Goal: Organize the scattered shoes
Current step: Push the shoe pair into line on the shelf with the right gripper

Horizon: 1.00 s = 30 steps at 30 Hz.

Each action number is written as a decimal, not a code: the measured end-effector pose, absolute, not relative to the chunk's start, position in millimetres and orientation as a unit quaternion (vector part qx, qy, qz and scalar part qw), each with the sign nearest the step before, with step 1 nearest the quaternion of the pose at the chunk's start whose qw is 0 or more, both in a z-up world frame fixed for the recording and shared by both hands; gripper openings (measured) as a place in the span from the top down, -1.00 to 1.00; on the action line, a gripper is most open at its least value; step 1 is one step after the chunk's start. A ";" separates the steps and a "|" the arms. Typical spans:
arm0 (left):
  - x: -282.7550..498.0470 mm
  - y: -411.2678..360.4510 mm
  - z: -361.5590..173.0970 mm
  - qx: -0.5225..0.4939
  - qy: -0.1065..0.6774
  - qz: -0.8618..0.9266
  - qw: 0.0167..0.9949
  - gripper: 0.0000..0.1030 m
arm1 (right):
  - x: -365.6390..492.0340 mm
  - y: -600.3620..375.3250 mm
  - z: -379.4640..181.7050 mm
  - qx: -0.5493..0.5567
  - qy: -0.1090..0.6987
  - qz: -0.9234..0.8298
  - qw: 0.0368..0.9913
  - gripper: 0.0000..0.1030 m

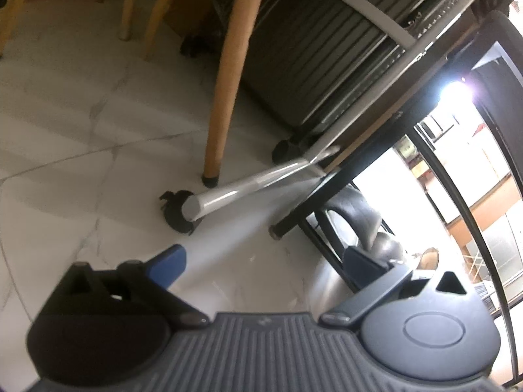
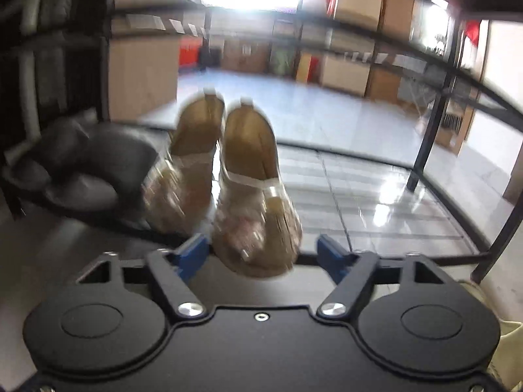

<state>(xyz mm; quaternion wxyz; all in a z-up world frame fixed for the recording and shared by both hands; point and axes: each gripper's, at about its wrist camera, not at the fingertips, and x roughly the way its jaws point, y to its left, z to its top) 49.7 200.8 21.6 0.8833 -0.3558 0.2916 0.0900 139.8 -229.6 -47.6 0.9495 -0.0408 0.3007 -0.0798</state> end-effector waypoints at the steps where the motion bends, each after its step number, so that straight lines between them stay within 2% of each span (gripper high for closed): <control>1: 49.9 201.3 21.1 -0.358 0.293 0.091 0.882 -0.99 | 143.8 -230.7 -49.6 -0.038 0.304 -0.077 0.949 -0.18; 8: 53.0 200.7 18.8 -0.358 0.297 0.088 0.881 -0.99 | 161.8 -229.8 -51.1 -0.005 0.315 -0.072 0.946 -0.11; 17: 54.7 199.8 18.0 -0.360 0.296 0.091 0.880 -0.99 | 180.1 -226.3 -56.5 0.002 0.323 -0.086 0.943 -0.12; 22: 53.8 199.9 18.4 -0.361 0.296 0.091 0.880 -0.99 | 167.3 -228.4 -56.0 0.027 0.307 -0.085 0.948 0.00; 26: 53.4 199.8 18.4 -0.361 0.296 0.090 0.880 -0.99 | 165.9 -231.8 -58.4 0.052 0.299 -0.095 0.948 -0.03; 30: 53.8 198.5 18.9 -0.358 0.296 0.089 0.881 -0.99 | 168.8 -225.0 -59.4 0.048 0.298 -0.106 0.947 -0.21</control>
